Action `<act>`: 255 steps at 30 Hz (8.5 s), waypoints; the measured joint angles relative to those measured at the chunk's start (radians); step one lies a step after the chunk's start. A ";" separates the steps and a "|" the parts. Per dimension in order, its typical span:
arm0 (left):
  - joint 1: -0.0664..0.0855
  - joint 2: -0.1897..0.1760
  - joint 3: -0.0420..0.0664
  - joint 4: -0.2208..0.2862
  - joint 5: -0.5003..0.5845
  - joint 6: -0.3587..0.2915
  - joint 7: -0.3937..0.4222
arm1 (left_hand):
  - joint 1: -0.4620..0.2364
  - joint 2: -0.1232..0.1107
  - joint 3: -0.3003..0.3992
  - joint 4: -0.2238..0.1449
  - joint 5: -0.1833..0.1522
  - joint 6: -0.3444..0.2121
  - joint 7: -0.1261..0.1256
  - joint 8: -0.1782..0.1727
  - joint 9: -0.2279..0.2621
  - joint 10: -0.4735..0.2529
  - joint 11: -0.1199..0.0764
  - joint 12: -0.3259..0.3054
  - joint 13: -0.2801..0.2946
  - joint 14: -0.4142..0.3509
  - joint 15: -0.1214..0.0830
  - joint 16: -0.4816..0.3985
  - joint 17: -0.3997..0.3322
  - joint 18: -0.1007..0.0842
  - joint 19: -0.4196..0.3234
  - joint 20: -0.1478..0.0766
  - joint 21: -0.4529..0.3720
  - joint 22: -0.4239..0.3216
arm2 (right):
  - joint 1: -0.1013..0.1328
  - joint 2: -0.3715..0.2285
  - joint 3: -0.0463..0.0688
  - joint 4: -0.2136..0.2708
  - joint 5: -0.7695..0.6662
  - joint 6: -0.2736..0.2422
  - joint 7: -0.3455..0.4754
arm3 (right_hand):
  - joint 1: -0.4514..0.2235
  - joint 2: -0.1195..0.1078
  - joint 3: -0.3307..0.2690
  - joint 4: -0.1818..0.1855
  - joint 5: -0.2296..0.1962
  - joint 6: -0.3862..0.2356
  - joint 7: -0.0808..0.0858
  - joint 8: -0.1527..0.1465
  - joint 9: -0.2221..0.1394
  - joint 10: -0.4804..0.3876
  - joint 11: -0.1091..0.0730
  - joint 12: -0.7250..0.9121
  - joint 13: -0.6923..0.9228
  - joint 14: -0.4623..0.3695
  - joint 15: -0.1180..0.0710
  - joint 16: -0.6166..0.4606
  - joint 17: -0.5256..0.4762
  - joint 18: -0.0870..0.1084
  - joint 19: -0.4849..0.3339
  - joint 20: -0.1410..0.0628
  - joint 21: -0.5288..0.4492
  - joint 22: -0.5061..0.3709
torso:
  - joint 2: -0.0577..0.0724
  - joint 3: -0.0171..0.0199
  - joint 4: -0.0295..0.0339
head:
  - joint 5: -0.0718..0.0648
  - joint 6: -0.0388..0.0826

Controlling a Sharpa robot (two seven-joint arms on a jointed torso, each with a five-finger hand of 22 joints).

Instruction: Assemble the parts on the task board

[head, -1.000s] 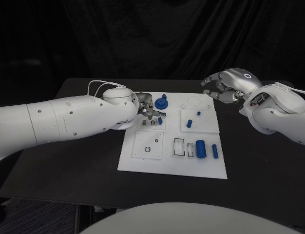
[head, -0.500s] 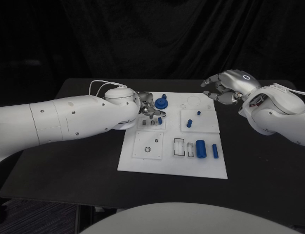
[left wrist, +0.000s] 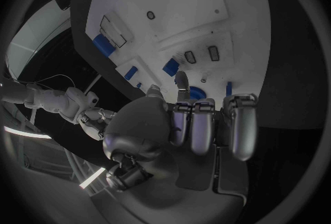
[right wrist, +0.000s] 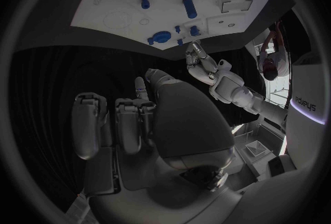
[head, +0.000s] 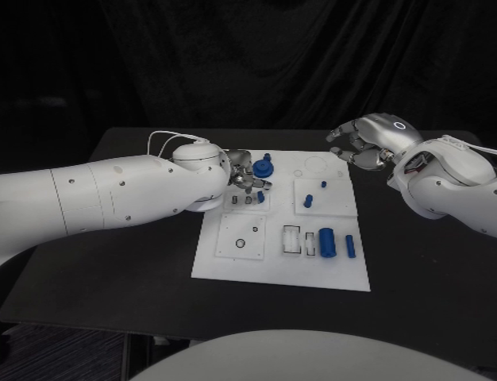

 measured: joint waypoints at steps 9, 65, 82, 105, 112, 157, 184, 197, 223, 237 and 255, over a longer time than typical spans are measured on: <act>-0.001 0.009 0.000 -0.012 0.000 0.001 0.002 | 0.011 0.003 0.006 0.001 0.008 0.000 0.000 -0.010 0.004 0.000 0.000 0.000 0.000 0.000 0.000 0.000 0.000 0.000 -0.004 -0.003 -0.005 0.000 | -0.001 0.002 0.000 0.002 0.000 0.001 -0.001 | 0.000 0.000 0.006 -0.003 0.000 0.004 0.004 0.000 -0.002 0.000 0.000 0.000 0.000 0.000 0.000 0.000 0.000 0.000 0.000 0.000 -0.003 0.000 | -0.001 -0.0004 0.0012 | -0.001 0.000; -0.028 0.050 0.000 -0.067 -0.001 0.039 0.026 | 0.079 -0.005 0.093 -0.034 0.080 0.014 0.000 -0.091 0.036 0.003 -0.001 0.001 0.002 0.000 0.000 0.000 0.000 0.000 -0.007 -0.007 -0.024 0.000 | -0.012 0.015 0.000 -0.008 0.000 0.001 -0.001 | 0.009 -0.002 0.015 -0.010 0.004 0.011 0.011 0.000 -0.006 0.000 0.007 0.000 0.000 0.000 0.000 0.000 0.000 0.000 0.000 0.000 -0.017 0.000 | 0.000 0.0028 0.0004 | -0.014 0.000; -0.032 0.061 0.000 -0.076 -0.001 0.051 0.029 | 0.088 -0.014 0.131 -0.038 0.112 0.018 0.003 -0.119 0.043 0.003 -0.001 0.001 0.001 0.000 0.000 0.000 0.000 0.000 -0.007 -0.007 -0.028 0.000 | -0.013 0.017 0.000 -0.011 0.000 0.002 -0.002 | 0.009 -0.002 0.015 -0.010 0.004 0.011 0.011 0.000 -0.008 0.000 0.007 0.000 0.000 0.000 0.000 0.000 0.000 0.000 0.000 0.000 -0.017 0.000 | 0.000 0.0030 0.0000 | -0.018 0.000; -0.034 0.063 0.000 -0.077 -0.002 0.067 0.032 | 0.109 -0.054 0.235 -0.050 0.174 0.025 0.004 -0.171 0.064 0.001 0.001 0.000 -0.001 0.000 0.000 0.000 0.000 0.000 -0.014 -0.007 -0.038 0.000 | -0.024 0.024 0.000 -0.021 0.000 0.010 -0.003 | 0.009 -0.002 0.018 -0.007 0.004 0.011 0.011 0.000 -0.009 0.000 0.007 0.000 0.000 0.000 0.000 0.000 0.000 0.000 0.000 0.000 -0.017 0.000 | 0.001 0.0039 0.0004 | -0.019 0.000; -0.034 0.063 0.000 -0.078 -0.002 0.069 0.034 | 0.100 -0.076 0.295 -0.050 0.179 0.025 0.004 -0.188 0.078 0.001 0.001 0.000 -0.001 0.000 0.000 0.000 0.000 0.000 -0.014 -0.007 -0.038 0.000 | -0.027 0.025 0.000 -0.025 0.000 0.012 -0.003 | 0.009 -0.002 0.021 -0.010 0.008 0.011 0.011 0.000 -0.009 0.000 0.007 0.000 0.000 0.000 0.000 0.000 0.000 0.000 0.000 0.000 -0.023 0.000 | 0.001 0.0040 0.0009 | -0.015 0.000; -0.045 -0.043 0.000 -0.008 -0.002 -0.013 0.066 | -0.100 -0.246 0.803 -0.126 0.170 0.059 0.005 -0.246 0.215 0.001 0.001 0.000 -0.001 0.000 0.000 0.000 0.000 0.000 -0.016 -0.005 -0.056 0.000 | -0.038 0.019 0.000 -0.030 0.000 0.042 -0.015 | 0.009 -0.002 0.021 -0.010 0.008 0.011 0.011 0.000 -0.010 0.000 0.007 0.000 0.000 0.000 0.000 0.000 0.000 0.016 0.000 0.000 -0.034 0.000 | 0.001 0.0038 0.0017 | -0.006 0.000; -0.089 -0.061 0.000 0.008 -0.002 -0.135 0.048 | -0.131 -0.232 0.780 -0.103 0.170 0.059 0.005 -0.250 0.222 0.001 0.001 0.000 -0.001 0.000 0.000 0.000 0.000 0.000 -0.016 -0.005 -0.059 0.000 | -0.039 0.016 0.000 -0.029 0.000 0.051 -0.025 | 0.009 -0.002 0.023 -0.012 0.008 0.011 0.011 0.000 -0.012 0.000 0.007 0.000 0.000 0.000 0.000 0.000 0.000 0.016 0.000 0.000 -0.034 0.000 | 0.001 0.0048 -0.0003 | -0.009 0.000; -0.098 -0.064 0.000 0.007 -0.002 -0.165 0.051 | -0.135 -0.229 0.780 -0.103 0.174 0.063 0.009 -0.253 0.224 0.001 0.001 0.000 -0.001 0.000 0.000 0.000 0.000 0.000 -0.016 -0.005 -0.059 0.000 | -0.039 0.017 0.000 -0.029 0.000 0.054 -0.027 | 0.009 -0.002 0.026 -0.010 0.008 0.011 0.011 0.000 -0.012 0.000 0.007 0.000 0.000 0.000 0.000 0.000 0.000 0.016 0.000 0.000 -0.034 0.000 | 0.001 0.0048 0.0007 | -0.015 0.000; -0.108 -0.052 0.001 -0.005 -0.003 -0.182 0.068 | -0.134 -0.229 0.780 -0.103 0.178 0.063 0.009 -0.253 0.227 0.001 0.001 0.000 -0.001 0.000 0.000 0.000 0.000 0.000 -0.016 -0.005 -0.059 0.000 | -0.040 0.019 0.000 -0.033 0.000 0.061 -0.035 | 0.009 -0.002 0.026 -0.010 0.008 0.011 0.011 0.000 -0.014 0.000 0.007 0.000 0.000 0.000 0.000 0.000 0.000 0.016 0.000 0.000 -0.039 0.000 | 0.000 0.0041 -0.0003 | -0.017 0.000; -0.109 -0.046 0.002 -0.010 -0.003 -0.185 0.075 | -0.147 -0.227 0.760 -0.083 0.164 0.063 0.009 -0.260 0.228 0.001 0.001 0.000 -0.001 0.000 0.000 0.000 0.000 0.000 -0.016 -0.005 -0.063 0.000 | -0.041 0.020 0.000 -0.034 0.000 0.063 -0.037 | 0.009 -0.002 0.029 -0.012 0.008 0.011 0.011 0.000 -0.015 0.000 0.007 0.000 0.000 0.000 0.000 0.000 0.000 0.016 0.000 0.000 -0.039 0.000 | 0.001 0.0043 -0.0005 | -0.013 0.000; -0.111 -0.047 0.003 -0.014 -0.004 -0.182 0.077 | -0.164 -0.223 0.609 -0.018 -0.050 0.072 0.014 -0.296 0.236 0.001 0.001 0.000 -0.001 0.000 0.000 0.000 0.000 0.000 -0.020 -0.001 -0.071 0.000 | -0.043 0.020 0.000 -0.034 0.000 0.070 -0.042 | 0.009 -0.002 0.029 -0.012 0.008 0.011 0.011 0.000 -0.017 0.000 0.007 0.000 0.000 0.000 0.000 0.000 0.000 0.016 0.000 0.000 -0.044 0.000 | 0.001 0.0046 -0.0002 | -0.011 0.000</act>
